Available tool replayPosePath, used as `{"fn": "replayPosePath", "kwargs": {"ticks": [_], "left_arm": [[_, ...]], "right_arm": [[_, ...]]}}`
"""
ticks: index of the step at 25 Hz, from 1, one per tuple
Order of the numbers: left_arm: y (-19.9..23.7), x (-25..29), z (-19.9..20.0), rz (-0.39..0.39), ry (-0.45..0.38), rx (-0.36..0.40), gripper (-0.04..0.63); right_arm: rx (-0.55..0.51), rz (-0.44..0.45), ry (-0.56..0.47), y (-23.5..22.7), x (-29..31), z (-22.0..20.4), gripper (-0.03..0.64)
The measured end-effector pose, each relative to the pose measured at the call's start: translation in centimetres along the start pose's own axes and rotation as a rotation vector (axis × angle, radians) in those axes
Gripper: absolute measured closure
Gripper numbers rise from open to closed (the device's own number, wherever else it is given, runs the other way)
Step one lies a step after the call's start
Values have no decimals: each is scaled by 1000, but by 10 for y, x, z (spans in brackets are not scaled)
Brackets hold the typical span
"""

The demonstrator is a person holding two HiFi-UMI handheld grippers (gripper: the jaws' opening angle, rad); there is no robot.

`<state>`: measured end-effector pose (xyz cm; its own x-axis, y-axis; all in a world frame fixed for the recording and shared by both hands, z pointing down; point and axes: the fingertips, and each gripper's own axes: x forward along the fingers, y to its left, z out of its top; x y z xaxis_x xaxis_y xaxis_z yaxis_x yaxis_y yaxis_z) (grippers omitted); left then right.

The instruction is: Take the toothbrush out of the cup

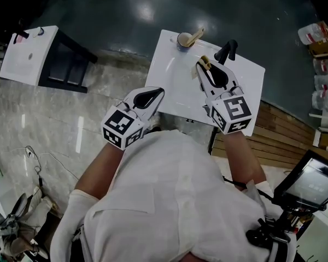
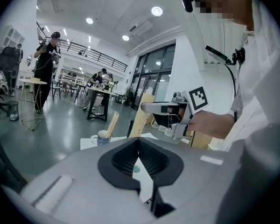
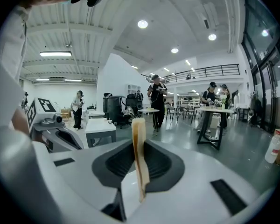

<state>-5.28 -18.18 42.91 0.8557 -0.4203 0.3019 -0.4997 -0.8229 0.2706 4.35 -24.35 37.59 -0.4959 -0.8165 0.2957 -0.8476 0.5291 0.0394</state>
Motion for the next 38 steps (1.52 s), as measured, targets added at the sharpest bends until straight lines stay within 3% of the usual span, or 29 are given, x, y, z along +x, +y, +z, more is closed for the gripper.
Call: {"fn": "replayPosePath", "kwargs": {"ticks": [25, 33, 38], "left_arm": [[-138, 12, -29, 93, 2, 20, 589], [-162, 24, -44, 144, 34, 22, 588], [-156, 40, -38, 159, 36, 41, 588]], "right_arm": [[24, 98, -15, 17, -158, -50, 558], [40, 103, -30, 6, -192, -68, 558], [56, 73, -24, -13, -208, -80, 559]]}}
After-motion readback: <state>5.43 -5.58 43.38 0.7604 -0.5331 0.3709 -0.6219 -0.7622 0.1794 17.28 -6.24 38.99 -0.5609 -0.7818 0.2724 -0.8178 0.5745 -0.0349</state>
